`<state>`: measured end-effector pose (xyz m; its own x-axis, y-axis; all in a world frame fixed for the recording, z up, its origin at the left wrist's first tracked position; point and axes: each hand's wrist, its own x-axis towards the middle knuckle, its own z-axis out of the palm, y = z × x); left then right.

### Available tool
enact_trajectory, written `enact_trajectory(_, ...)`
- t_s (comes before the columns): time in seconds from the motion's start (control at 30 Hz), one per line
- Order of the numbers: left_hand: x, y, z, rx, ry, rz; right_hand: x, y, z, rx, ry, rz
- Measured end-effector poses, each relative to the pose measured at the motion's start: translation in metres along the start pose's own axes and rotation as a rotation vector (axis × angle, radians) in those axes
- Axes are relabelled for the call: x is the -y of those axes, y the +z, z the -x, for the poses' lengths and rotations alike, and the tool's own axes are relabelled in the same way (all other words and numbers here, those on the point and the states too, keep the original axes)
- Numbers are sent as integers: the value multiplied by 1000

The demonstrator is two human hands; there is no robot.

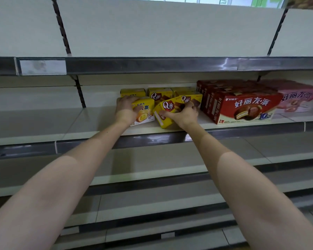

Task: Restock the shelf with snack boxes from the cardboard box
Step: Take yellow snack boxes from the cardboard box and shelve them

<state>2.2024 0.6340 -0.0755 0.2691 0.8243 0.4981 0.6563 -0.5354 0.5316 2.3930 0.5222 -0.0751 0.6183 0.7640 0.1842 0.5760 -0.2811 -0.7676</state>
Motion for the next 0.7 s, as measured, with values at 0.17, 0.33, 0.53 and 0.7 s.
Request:
enact_trajectory(0.17, 6, -7, -5, -28, -20, 24, 8, 15, -1, 0, 51, -238)
enact_trajectory(0.33, 31, -11, -15, 32, -15, -59, 11, 22, -5, 126, 129, 103)
enact_trajectory(0.53, 33, -12, -16, 22, 4, -155, 23, 39, -6, -78, -66, 72)
enact_trajectory(0.7, 39, -9, -12, 0, 44, -136, 40, 56, -14, -58, -202, 155)
